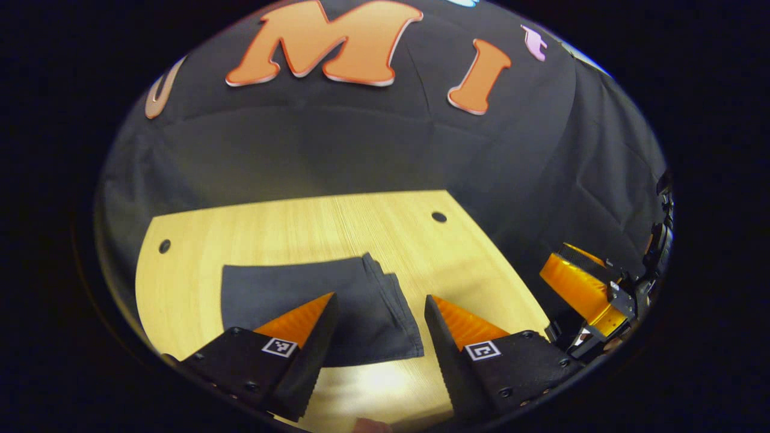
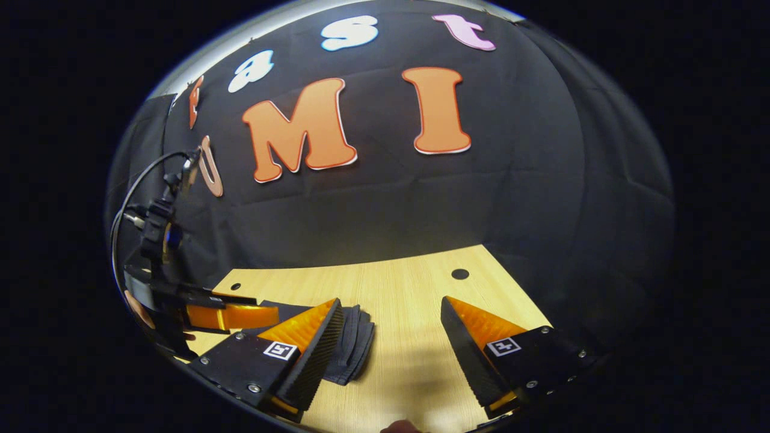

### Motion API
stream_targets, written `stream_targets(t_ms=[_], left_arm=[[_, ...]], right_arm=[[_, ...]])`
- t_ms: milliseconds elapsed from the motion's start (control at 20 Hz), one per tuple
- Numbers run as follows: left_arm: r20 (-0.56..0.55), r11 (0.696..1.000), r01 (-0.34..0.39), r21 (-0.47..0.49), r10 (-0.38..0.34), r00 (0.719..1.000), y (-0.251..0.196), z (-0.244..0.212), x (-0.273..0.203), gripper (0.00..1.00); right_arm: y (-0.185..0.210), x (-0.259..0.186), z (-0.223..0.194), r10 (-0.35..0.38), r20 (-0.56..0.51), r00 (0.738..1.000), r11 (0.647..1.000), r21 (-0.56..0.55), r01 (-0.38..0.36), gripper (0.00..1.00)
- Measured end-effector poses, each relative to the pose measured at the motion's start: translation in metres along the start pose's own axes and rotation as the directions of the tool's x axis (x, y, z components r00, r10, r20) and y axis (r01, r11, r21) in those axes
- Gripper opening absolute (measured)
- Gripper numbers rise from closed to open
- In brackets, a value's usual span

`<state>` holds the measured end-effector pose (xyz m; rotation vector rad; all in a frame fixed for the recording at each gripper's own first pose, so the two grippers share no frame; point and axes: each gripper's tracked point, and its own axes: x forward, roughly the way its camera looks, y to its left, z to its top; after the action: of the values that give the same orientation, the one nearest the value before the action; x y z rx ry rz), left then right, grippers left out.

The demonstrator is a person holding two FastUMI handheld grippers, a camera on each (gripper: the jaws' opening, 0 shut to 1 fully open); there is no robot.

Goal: Grasp the waist and the cuffs of the jeans and fold them to make the two legs overlap; first hold the waist and fold one-third of the jeans toward the cuffs, then hold the cuffs and fold the remaining one-third in the same direction to finish folding.

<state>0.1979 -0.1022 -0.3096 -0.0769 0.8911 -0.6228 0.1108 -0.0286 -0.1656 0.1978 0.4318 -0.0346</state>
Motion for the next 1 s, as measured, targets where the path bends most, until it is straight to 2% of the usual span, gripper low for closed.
stream_targets(t_ms=[150,200,300,500,650,700,800,900,1000], left_arm=[[0.171,0.997,-0.07,0.03,0.064,0.983,0.028,0.03,-0.05,0.95],[0.245,0.995,-0.1,0.029,0.09,0.965,0.038,0.041,-0.066,1.0],[0.351,0.984,-0.179,0.02,0.161,0.922,0.055,0.053,-0.101,1.0],[0.53,0.969,-0.248,0.001,0.21,0.822,0.064,0.08,-0.172,0.98],[0.624,0.946,-0.322,-0.025,0.266,0.735,0.069,0.096,-0.24,0.98],[0.655,0.941,-0.337,-0.04,0.279,0.702,0.069,0.094,-0.258,0.98],[0.7,0.938,-0.342,-0.057,0.282,0.656,0.068,0.092,-0.283,0.96],[0.71,0.926,-0.372,-0.066,0.305,0.634,0.073,0.085,-0.298,0.98],[0.707,0.912,-0.404,-0.069,0.331,0.625,0.081,0.077,-0.305,1.0]], right_arm=[[0.033,-0.006,0.017,0.018,0.049,0.999,1.0,-0.022,-0.017,0.99],[0.04,-0.007,0.021,0.006,0.065,0.998,0.999,-0.038,-0.003,0.99],[0.061,-0.012,0.023,0.019,0.088,0.996,0.997,-0.07,-0.013,0.99],[0.115,-0.019,0.029,0.097,0.12,0.988,0.992,-0.088,-0.086,0.98],[0.147,-0.028,0.043,0.147,0.184,0.972,0.986,-0.109,-0.129,0.98],[0.155,-0.031,0.05,0.169,0.217,0.961,0.982,-0.119,-0.146,0.99],[0.171,-0.036,0.062,0.2,0.278,0.94,0.976,-0.14,-0.166,0.98],[0.184,-0.041,0.072,0.228,0.326,0.918,0.969,-0.171,-0.18,0.97],[0.196,-0.042,0.078,0.249,0.345,0.905,0.961,-0.207,-0.186,0.97]])
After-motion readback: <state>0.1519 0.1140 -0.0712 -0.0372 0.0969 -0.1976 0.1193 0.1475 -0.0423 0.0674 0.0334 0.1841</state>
